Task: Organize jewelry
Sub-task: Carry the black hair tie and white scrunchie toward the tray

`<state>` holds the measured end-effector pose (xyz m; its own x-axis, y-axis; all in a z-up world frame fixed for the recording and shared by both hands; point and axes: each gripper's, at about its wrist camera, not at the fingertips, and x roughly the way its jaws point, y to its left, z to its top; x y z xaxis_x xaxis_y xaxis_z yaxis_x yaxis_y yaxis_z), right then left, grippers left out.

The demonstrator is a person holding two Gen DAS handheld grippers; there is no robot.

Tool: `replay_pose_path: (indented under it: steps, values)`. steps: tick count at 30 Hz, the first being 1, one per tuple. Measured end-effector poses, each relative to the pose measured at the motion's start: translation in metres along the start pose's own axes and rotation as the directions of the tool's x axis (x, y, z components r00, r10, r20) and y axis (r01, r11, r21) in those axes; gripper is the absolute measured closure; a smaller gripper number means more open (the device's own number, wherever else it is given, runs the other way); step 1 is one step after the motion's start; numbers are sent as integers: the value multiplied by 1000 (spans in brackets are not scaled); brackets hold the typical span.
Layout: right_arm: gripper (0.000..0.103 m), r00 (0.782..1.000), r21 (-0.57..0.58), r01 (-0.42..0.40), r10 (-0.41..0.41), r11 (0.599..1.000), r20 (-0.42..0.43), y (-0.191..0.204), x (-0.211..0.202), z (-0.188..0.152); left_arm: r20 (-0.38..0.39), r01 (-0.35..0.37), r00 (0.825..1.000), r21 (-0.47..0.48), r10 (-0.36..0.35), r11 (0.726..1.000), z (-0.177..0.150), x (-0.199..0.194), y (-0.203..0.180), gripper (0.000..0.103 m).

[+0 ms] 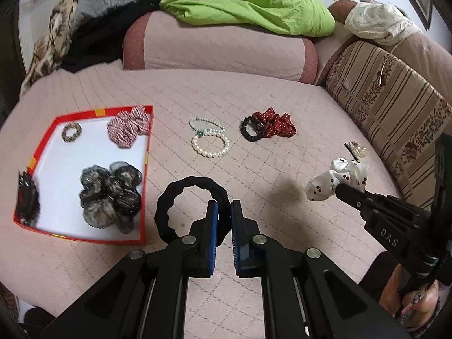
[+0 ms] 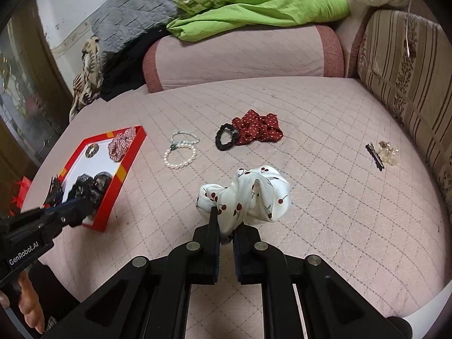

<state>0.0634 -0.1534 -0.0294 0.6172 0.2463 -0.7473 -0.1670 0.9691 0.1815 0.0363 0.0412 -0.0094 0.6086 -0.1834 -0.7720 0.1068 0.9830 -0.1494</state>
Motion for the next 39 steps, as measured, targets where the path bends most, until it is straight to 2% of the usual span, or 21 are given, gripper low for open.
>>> replay_pose_path:
  steps: [6, 14, 23, 39]
  values:
    - [94, 999, -40, 37, -37, 999, -4, 16, -7, -4, 30, -69, 997, 34, 68, 997, -2, -10, -3, 94]
    - [94, 994, -61, 106, -107, 993, -16, 29, -13, -8, 39, -143, 989, 13, 142, 990, -4, -16, 5, 94]
    - [94, 985, -71, 169, -172, 983, -28, 45, -17, -6, 51, -187, 981, -23, 188, 982, -4, -25, 20, 94]
    - [94, 986, -196, 156, -163, 968, -18, 105, -14, 11, 61, -235, 967, -146, 246, 961, -4, -37, 81, 94]
